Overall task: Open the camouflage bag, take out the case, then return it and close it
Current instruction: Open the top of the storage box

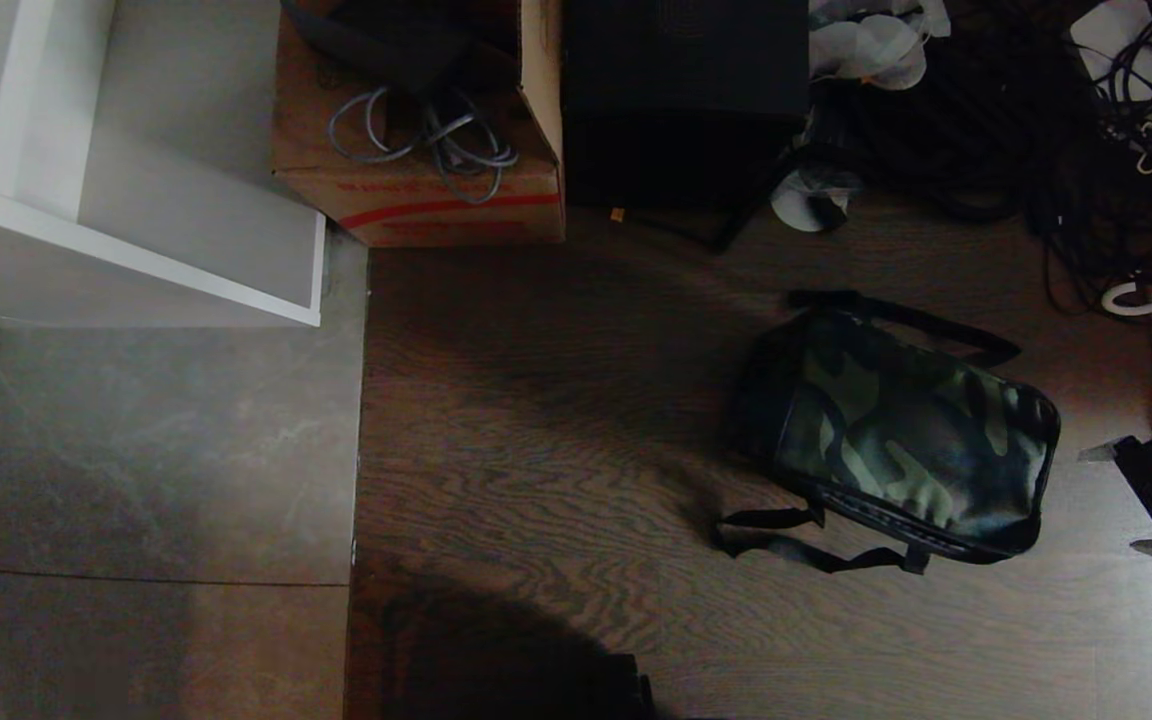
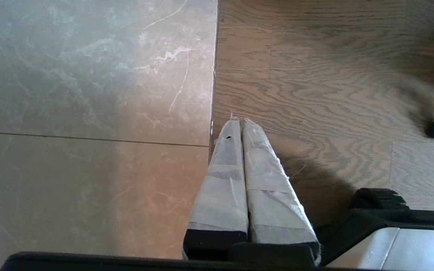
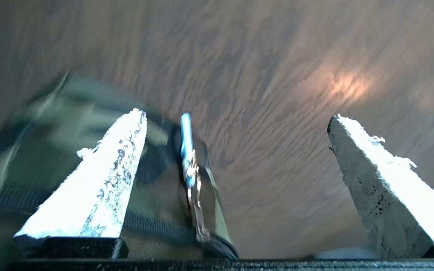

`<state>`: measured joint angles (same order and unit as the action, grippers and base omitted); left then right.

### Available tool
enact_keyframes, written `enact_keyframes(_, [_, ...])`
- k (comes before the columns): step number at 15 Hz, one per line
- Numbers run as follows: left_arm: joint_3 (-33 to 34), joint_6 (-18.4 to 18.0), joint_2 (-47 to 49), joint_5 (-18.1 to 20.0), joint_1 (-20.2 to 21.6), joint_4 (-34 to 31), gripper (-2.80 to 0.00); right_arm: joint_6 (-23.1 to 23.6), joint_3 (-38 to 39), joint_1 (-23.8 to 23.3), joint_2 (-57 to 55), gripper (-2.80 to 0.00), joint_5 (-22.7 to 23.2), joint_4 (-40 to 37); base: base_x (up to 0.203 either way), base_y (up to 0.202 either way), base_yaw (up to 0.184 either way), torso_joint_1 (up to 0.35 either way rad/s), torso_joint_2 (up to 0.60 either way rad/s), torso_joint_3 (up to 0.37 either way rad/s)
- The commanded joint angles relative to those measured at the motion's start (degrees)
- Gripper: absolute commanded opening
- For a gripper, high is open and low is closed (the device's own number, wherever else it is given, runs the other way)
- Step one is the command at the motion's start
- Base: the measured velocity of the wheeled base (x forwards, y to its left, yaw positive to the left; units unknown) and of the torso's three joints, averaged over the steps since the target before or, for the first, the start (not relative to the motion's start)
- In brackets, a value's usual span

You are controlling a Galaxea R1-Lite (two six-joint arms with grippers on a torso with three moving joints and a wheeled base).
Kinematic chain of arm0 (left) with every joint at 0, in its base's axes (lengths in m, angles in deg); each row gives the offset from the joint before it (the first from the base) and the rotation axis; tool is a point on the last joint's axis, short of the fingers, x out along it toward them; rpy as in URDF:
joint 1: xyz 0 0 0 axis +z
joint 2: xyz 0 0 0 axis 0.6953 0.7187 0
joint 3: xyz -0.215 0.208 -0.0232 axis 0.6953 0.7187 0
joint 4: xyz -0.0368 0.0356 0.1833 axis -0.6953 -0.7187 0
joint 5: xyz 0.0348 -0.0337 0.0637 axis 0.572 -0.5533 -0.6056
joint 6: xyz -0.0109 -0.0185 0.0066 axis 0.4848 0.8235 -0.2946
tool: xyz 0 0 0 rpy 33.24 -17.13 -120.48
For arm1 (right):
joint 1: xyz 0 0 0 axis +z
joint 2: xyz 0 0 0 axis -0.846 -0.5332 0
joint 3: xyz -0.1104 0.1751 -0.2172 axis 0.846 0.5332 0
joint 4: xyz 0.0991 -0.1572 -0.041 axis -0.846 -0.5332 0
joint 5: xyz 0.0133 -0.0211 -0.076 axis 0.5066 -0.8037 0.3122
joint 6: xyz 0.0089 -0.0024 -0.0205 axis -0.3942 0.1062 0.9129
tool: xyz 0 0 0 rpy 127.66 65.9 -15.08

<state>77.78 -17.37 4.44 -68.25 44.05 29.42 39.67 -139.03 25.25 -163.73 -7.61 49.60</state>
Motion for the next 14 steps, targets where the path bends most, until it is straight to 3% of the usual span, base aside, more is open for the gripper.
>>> enact_keyframes(1, [0.0, 0.0, 0.1, 0.0, 0.0, 0.0, -2.8, -10.4, -0.8, 3.8, -2.0, 0.0, -7.1, 0.2, 0.0, 0.0, 0.0, 0.0, 0.0, 0.0])
enact_keyframes(4, [0.0, 0.0, 0.1, 0.0, 0.0, 0.0, -2.8, -12.4, -1.1, 4.5, -1.9, 0.0, -7.5, -0.4, 0.0, 0.0, 0.0, 0.0, 0.0, 0.0])
enact_keyframes(6, [0.0, 0.0, 0.1, 0.0, 0.0, 0.0, -2.8, -17.8, -1.5, 6.3, -1.6, 0.0, -6.8, -0.4, 0.0, 0.0, 0.0, 0.0, 0.0, 0.0])
enact_keyframes(8, [0.0, 0.0, 0.1, 0.0, 0.0, 0.0, -2.8, -22.0, -1.8, 7.1, -1.1, 0.0, -0.7, -0.3, 0.0, 0.0, 0.0, 0.0, 0.0, 0.0])
enact_keyframes(11, [0.0, 0.0, 0.1, 0.0, 0.0, 0.0, -2.8, -27.3, -3.4, 7.4, -0.8, 0.0, 1.8, -0.4, 0.0, 0.0, 0.0, 0.0, 0.0, 0.0])
enact_keyframes(14, [0.0, 0.0, 0.1, 0.0, 0.0, 0.0, -2.8, -25.6, -3.1, 7.2, -0.5, 0.0, 3.6, 0.4, 0.0, 0.0, 0.0, 0.0, 0.0, 0.0])
